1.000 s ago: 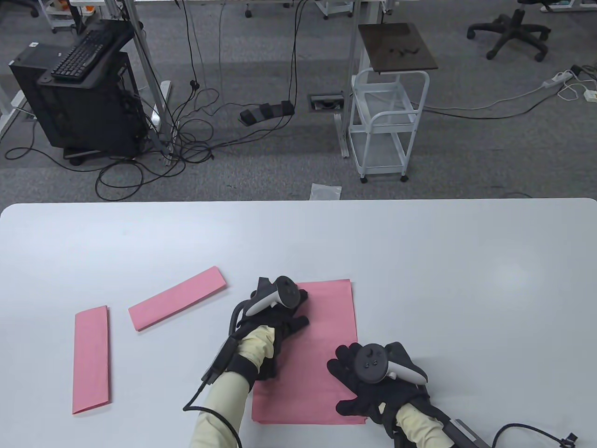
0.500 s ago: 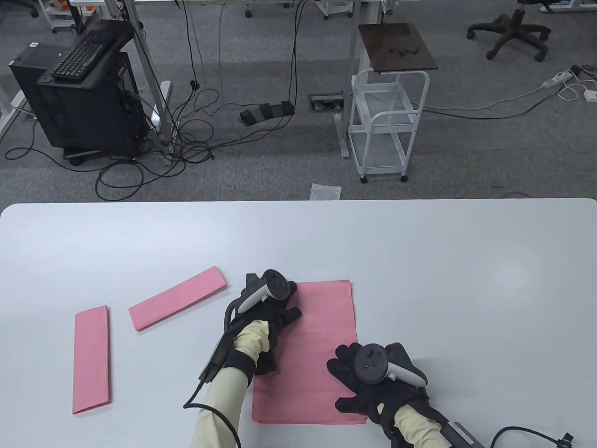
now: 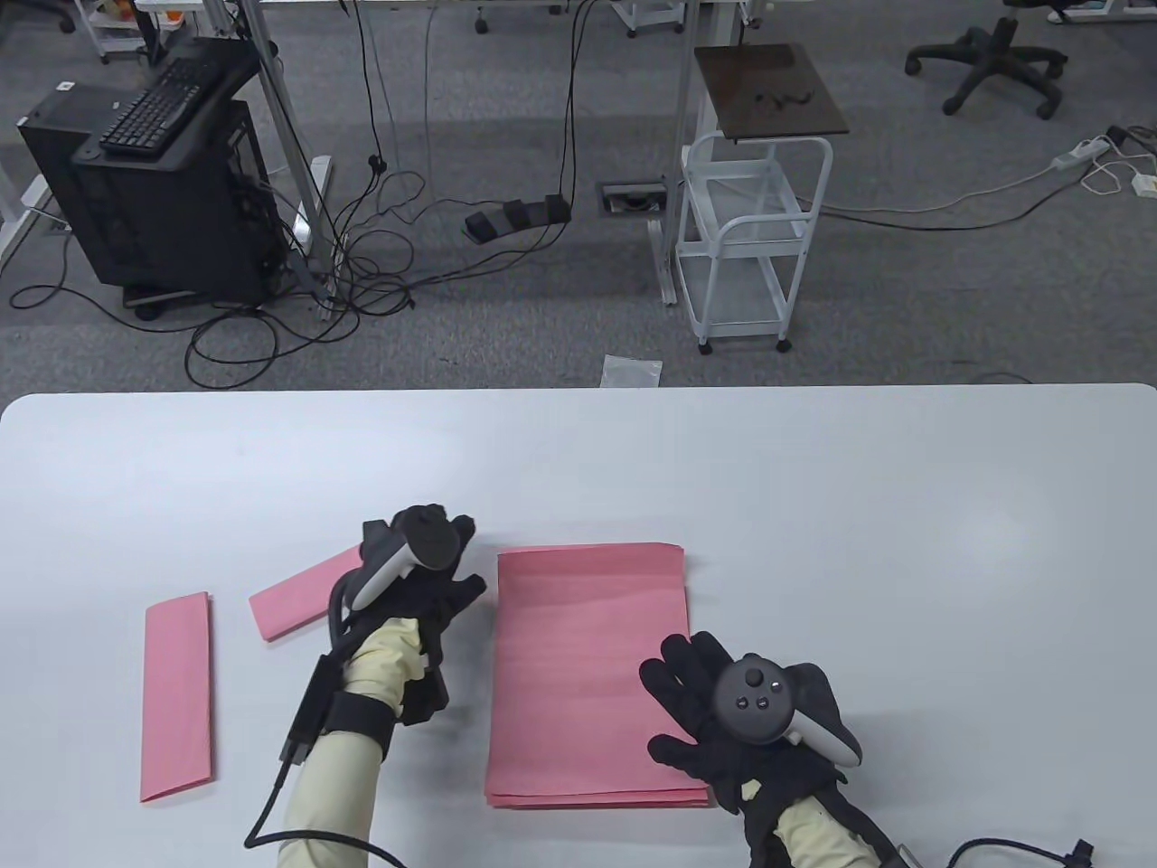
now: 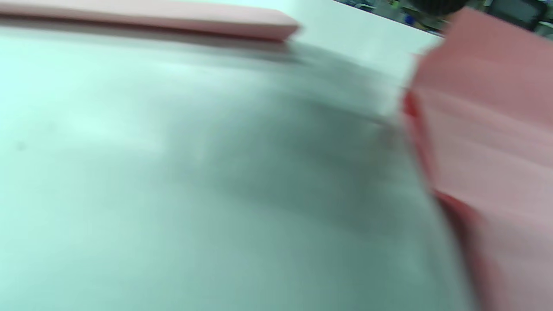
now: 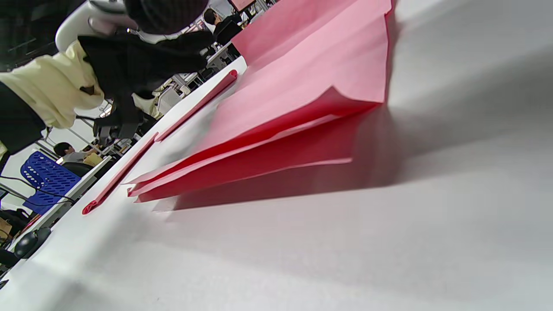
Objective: Unfold complexly folded papers and stack
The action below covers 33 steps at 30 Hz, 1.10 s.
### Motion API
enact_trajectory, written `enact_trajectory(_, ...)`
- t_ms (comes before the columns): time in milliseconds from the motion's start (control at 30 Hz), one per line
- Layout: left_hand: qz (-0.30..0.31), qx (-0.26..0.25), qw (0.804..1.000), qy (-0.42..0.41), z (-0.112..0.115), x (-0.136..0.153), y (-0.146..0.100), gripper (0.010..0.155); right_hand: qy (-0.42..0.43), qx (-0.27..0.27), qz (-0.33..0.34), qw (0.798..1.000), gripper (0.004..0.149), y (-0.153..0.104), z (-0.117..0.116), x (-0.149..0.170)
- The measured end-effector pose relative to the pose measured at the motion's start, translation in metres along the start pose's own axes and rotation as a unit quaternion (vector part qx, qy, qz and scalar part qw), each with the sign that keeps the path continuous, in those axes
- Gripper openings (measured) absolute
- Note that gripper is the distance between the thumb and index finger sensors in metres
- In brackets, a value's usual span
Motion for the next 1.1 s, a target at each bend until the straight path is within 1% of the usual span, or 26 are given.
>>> enact_trajectory(33, -0.024, -0.012, 1.0, -0.003, -0.004, 0.019, 0.004, 0.076, -0.001, 0.004, -0.005, 1.0, 0.068, -0.001, -0.001, 0.002)
enact_trajectory(67, -0.037, -0.017, 0.999, -0.007, -0.005, 0.028, 0.006, 0.076, -0.002, 0.008, -0.009, 1.0, 0.068, -0.001, -0.001, 0.003)
enact_trajectory(100, -0.052, -0.019, 0.998, -0.013, -0.006, 0.042, 0.01, 0.077, -0.005, 0.014, -0.016, 1.0, 0.068, -0.001, -0.001, 0.005)
enact_trajectory(200, -0.087, -0.011, 0.996, -0.025, -0.001, 0.07, 0.018, 0.077, -0.013, 0.019, -0.025, 0.999, 0.068, -0.001, 0.0, 0.008)
enact_trajectory(267, -0.108, -0.005, 0.994, -0.033, 0.005, 0.088, 0.025, 0.078, -0.005, 0.023, -0.026, 0.999, 0.068, 0.0, 0.002, 0.009)
enact_trajectory(333, -0.122, 0.002, 0.992, -0.028, 0.01, 0.098, 0.03, 0.078, -0.002, 0.022, -0.026, 0.999, 0.068, 0.0, 0.002, 0.01)
enact_trajectory(367, -0.128, -0.003, 0.991, -0.024, 0.011, 0.102, 0.033, 0.077, -0.002, 0.021, -0.027, 0.999, 0.068, 0.0, 0.001, 0.01)
enact_trajectory(433, -0.131, -0.002, 0.991, -0.013, 0.011, 0.106, 0.038, 0.078, -0.003, 0.015, -0.029, 0.999, 0.068, 0.001, 0.0, 0.012)
enact_trajectory(500, -0.127, 0.006, 0.992, -0.025, 0.009, 0.107, 0.042, 0.078, 0.002, 0.009, -0.031, 0.999, 0.068, 0.002, -0.002, 0.014)
enact_trajectory(633, -0.13, 0.021, 0.99, -0.038, 0.009, 0.111, 0.048, 0.071, 0.012, 0.01, -0.033, 0.999, 0.068, 0.003, -0.001, 0.016)
enact_trajectory(733, -0.131, 0.007, 0.99, -0.045, 0.008, 0.11, 0.048, 0.066, 0.015, 0.01, -0.035, 0.999, 0.068, 0.003, 0.0, 0.017)
enact_trajectory(800, -0.131, -0.016, 0.99, -0.039, 0.004, 0.108, 0.046, 0.062, 0.017, 0.006, -0.037, 0.999, 0.068, 0.004, -0.001, 0.018)
enact_trajectory(867, -0.135, -0.061, 0.988, -0.042, -0.005, 0.107, 0.043, 0.055, 0.018, 0.005, -0.038, 0.999, 0.068, 0.004, -0.002, 0.018)
enact_trajectory(933, -0.14, -0.121, 0.982, -0.04, -0.015, 0.106, 0.037, 0.048, 0.019, 0.006, -0.038, 0.999, 0.068, 0.004, -0.001, 0.017)
enact_trajectory(1000, -0.141, -0.159, 0.976, -0.04, -0.023, 0.104, 0.03, 0.044, 0.02, 0.008, -0.038, 0.999, 0.068, 0.004, -0.001, 0.018)
enact_trajectory(1033, -0.137, -0.159, 0.977, -0.045, -0.024, 0.102, 0.029, 0.043, 0.021, 0.008, -0.039, 0.999, 0.068, 0.004, -0.001, 0.018)
enact_trajectory(1100, -0.109, -0.137, 0.982, -0.069, -0.026, 0.095, 0.024, 0.043, 0.022, 0.012, -0.041, 0.999, 0.068, 0.005, 0.0, 0.018)
Point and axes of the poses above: the tracker on the back of each hand, its own x axis roughly to the little-finger side, its own y axis roughly from the wrist to the fingertips, z = x × y, the point moved 3 cm from there along y, roughly from the wrist to the fingertips, and after that the axes turned 12 degrees about -z, right-handed, at the moved point
